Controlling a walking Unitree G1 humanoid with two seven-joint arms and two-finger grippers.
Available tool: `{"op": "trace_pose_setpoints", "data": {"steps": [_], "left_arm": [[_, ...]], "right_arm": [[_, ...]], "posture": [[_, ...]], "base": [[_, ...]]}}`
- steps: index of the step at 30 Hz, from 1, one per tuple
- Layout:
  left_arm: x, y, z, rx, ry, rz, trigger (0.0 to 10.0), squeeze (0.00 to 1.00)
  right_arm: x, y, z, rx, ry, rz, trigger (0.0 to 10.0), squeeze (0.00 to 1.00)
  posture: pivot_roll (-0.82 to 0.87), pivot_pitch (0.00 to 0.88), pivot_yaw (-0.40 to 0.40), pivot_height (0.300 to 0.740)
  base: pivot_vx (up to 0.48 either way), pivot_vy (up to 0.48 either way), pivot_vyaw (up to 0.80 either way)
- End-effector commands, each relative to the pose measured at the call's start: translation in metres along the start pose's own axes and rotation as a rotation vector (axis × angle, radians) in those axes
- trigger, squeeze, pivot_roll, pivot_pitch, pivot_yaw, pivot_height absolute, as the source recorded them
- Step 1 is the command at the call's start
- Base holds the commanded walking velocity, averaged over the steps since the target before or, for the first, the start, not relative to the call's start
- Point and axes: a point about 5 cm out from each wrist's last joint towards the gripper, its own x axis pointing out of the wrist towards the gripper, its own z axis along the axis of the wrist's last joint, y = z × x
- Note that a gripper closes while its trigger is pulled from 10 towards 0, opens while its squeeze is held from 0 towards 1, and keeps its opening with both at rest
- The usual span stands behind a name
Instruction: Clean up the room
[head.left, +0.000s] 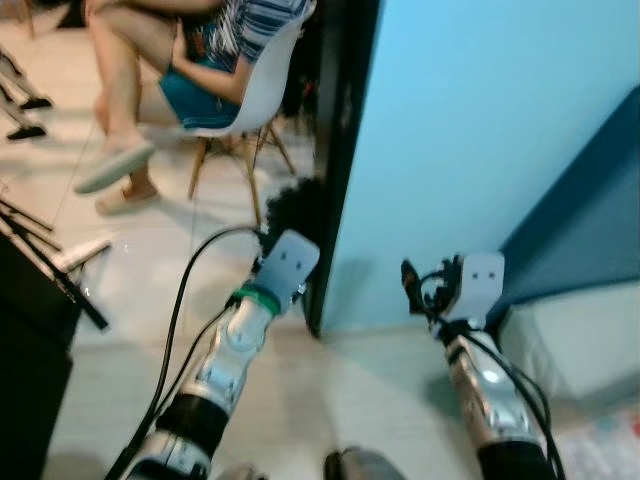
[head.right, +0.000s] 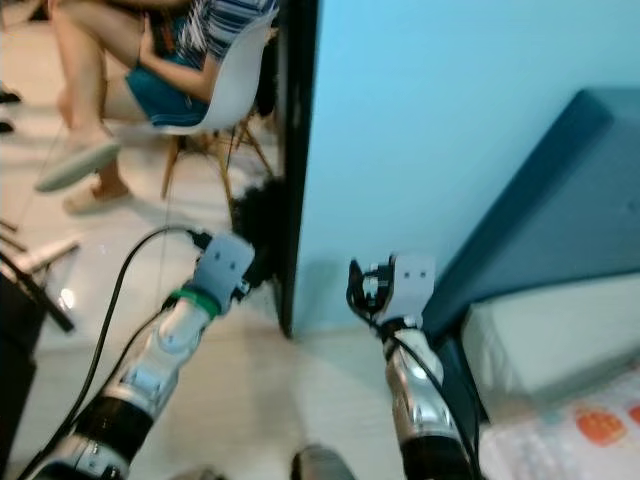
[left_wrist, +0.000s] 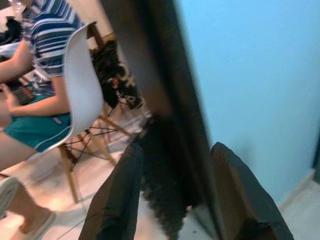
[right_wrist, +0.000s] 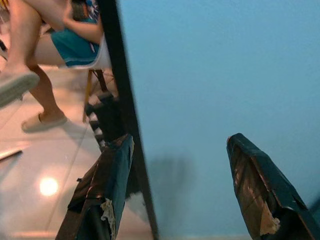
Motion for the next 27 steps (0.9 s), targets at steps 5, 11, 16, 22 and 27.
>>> {"op": "trace_pose_setpoints", "data": {"steps": [5, 11, 16, 22, 27], "left_arm": [[-0.008, -0.01, -0.011, -0.069, 0.074, -0.07, 10.0, 0.0], [-0.01, -0.012, -0.01, -0.05, 0.062, -0.086, 10.0, 0.0], [-0.009, -0.006, -0.01, -0.075, 0.069, -0.061, 10.0, 0.0], [-0.008, -0.002, -0.012, -0.094, 0.094, -0.029, 10.0, 0.0], [-0.006, -0.002, -0.007, -0.204, 0.098, -0.029, 10.0, 0.0]], "right_arm": [[-0.006, 0.001, -0.011, 0.009, 0.041, -0.009, 10.0, 0.0], [-0.007, 0.001, -0.013, 0.009, 0.048, -0.007, 10.0, 0.0], [-0.008, 0.002, -0.014, 0.007, 0.048, -0.007, 10.0, 0.0], [-0.009, 0.002, -0.018, 0.034, 0.069, -0.009, 10.0, 0.0], [-0.01, 0.0, -0.02, 0.046, 0.083, -0.016, 10.0, 0.0]], "posture": [[-0.11, 0.0, 0.016, 0.74], [-0.11, 0.0, 0.017, 0.74], [-0.11, 0.0, 0.018, 0.74], [-0.11, 0.0, 0.017, 0.74], [-0.11, 0.0, 0.015, 0.74]], "base": [[0.0, 0.0, 0.0], [0.0, 0.0, 0.0], [0.0, 0.0, 0.0], [0.0, 0.0, -0.13], [0.0, 0.0, -0.8]]}}
